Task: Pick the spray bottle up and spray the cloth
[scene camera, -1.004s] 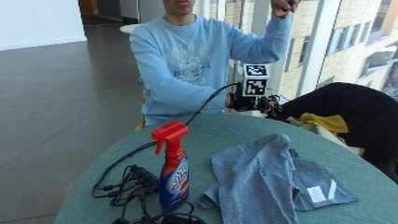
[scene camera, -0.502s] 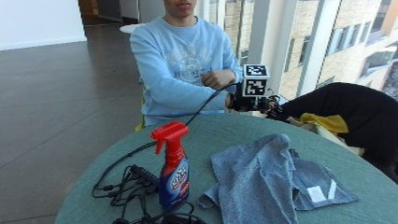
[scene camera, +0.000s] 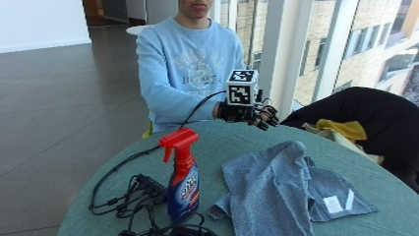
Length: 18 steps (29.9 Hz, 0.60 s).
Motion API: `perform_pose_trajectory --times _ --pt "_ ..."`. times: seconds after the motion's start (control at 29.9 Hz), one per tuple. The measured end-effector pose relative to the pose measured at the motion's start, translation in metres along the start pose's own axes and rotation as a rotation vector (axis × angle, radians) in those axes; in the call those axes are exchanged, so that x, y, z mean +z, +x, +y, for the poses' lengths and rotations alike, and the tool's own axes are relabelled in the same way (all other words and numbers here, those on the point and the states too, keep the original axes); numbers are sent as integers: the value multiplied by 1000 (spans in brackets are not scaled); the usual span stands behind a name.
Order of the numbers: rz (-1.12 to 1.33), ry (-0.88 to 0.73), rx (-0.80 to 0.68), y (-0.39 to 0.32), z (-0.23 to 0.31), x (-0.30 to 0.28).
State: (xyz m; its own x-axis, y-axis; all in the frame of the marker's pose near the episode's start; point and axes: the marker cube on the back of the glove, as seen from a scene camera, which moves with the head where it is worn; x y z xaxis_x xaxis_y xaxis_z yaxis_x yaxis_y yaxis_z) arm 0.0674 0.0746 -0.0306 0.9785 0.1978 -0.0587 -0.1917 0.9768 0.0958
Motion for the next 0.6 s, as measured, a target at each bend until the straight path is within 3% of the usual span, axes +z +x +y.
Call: perform_pose_trajectory --times 0.6 --pt "-31 229 341 109 100 -55"
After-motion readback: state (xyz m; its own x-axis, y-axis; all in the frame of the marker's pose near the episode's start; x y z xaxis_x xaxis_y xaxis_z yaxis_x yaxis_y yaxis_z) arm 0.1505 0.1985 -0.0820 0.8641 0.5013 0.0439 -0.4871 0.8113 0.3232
